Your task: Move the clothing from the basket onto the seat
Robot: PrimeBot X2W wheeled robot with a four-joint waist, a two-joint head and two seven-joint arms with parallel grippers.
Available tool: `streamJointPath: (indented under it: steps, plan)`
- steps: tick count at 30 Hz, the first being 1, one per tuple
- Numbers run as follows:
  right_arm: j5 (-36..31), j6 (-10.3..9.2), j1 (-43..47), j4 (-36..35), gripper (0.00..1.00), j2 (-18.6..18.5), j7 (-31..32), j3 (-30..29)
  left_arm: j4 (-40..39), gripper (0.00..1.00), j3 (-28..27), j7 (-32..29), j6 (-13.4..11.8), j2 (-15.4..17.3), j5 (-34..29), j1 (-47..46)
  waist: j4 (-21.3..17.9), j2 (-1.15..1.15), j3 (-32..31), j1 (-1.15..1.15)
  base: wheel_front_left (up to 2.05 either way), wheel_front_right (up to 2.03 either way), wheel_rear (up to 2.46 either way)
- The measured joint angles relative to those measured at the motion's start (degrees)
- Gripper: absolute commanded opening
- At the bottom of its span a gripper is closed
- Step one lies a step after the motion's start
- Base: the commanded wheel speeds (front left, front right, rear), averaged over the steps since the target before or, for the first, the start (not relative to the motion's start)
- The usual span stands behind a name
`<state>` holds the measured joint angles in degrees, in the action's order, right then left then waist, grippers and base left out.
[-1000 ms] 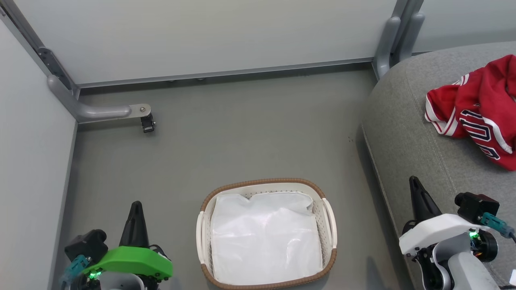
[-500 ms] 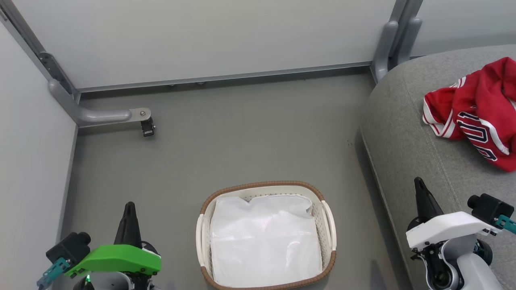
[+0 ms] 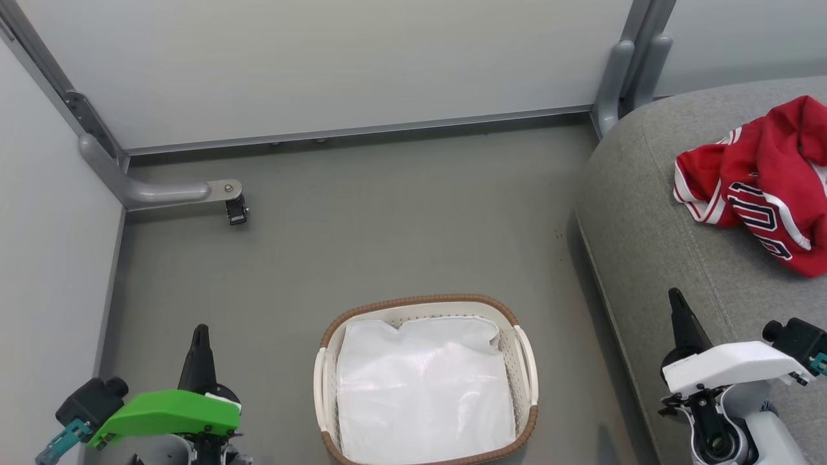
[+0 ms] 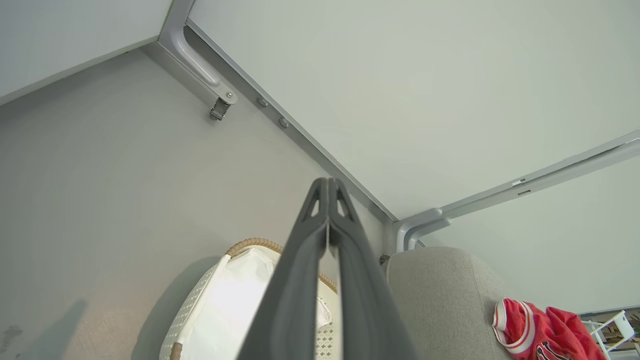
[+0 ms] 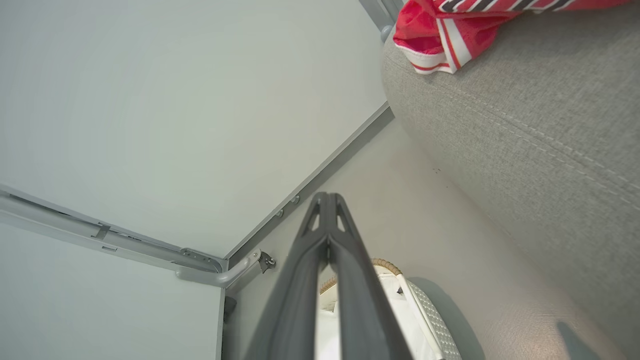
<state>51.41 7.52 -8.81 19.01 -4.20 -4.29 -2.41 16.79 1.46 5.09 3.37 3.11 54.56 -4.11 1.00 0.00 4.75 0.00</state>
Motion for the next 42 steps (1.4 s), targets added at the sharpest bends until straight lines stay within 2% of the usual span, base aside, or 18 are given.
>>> streamJointPath:
  steps: [21, 42]
  plan:
    - [13.35, 0.0, 0.77, -1.62, 0.0, 0.48, 3.56, -1.33, -0.94, 0.0, -2.27, -3.52, 1.27, 0.12, 12.82, -0.21, -0.26, 0.0, -1.18, 0.0, 0.0, 0.0, 0.0]
    - [24.31, -0.01, 1.23, -2.94, 0.0, 0.87, 6.44, -2.46, -1.63, 0.0, -4.23, -6.54, 2.45, 0.15, 22.95, -0.72, -0.51, 0.0, -2.34, 0.0, 0.0, 0.0, 0.0]
